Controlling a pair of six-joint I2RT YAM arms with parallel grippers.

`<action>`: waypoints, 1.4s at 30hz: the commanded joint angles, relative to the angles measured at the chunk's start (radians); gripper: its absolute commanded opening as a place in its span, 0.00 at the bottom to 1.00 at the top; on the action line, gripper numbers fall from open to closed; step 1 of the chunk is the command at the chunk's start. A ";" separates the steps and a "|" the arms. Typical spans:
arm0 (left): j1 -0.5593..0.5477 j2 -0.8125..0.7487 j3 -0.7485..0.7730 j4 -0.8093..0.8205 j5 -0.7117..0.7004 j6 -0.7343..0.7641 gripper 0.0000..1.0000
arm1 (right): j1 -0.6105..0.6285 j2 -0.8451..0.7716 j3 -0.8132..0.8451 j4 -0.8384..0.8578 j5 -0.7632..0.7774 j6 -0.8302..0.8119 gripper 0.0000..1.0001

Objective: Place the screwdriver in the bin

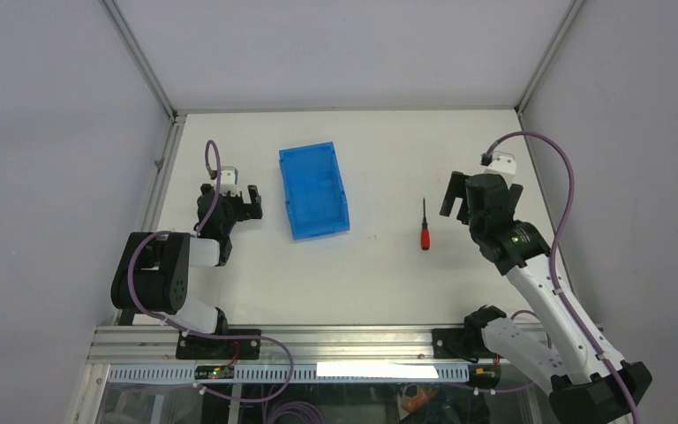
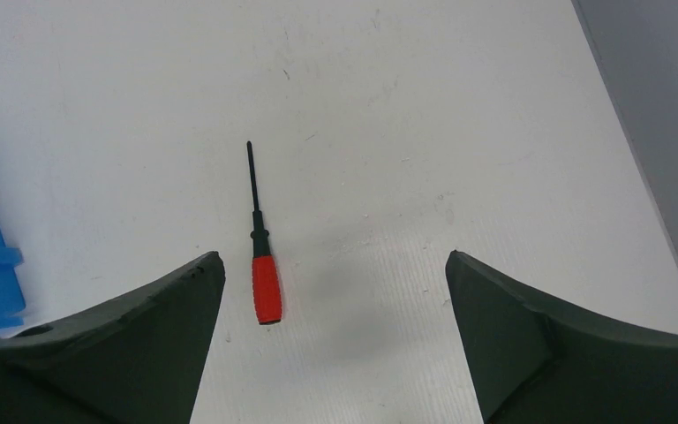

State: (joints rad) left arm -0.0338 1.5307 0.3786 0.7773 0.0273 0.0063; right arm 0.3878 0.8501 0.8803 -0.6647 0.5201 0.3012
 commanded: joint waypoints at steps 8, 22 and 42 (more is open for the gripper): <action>-0.008 -0.023 0.005 0.027 -0.001 -0.017 0.99 | 0.002 0.065 0.052 -0.013 -0.168 -0.002 0.99; -0.008 -0.024 0.005 0.027 -0.001 -0.017 0.99 | 0.037 0.456 0.050 0.040 -0.294 0.079 0.99; -0.008 -0.024 0.005 0.027 -0.002 -0.017 0.99 | 0.000 0.763 0.049 0.073 -0.339 0.154 0.53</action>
State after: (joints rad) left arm -0.0338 1.5307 0.3786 0.7773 0.0273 0.0063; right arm 0.3977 1.5829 0.9020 -0.5873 0.1669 0.4099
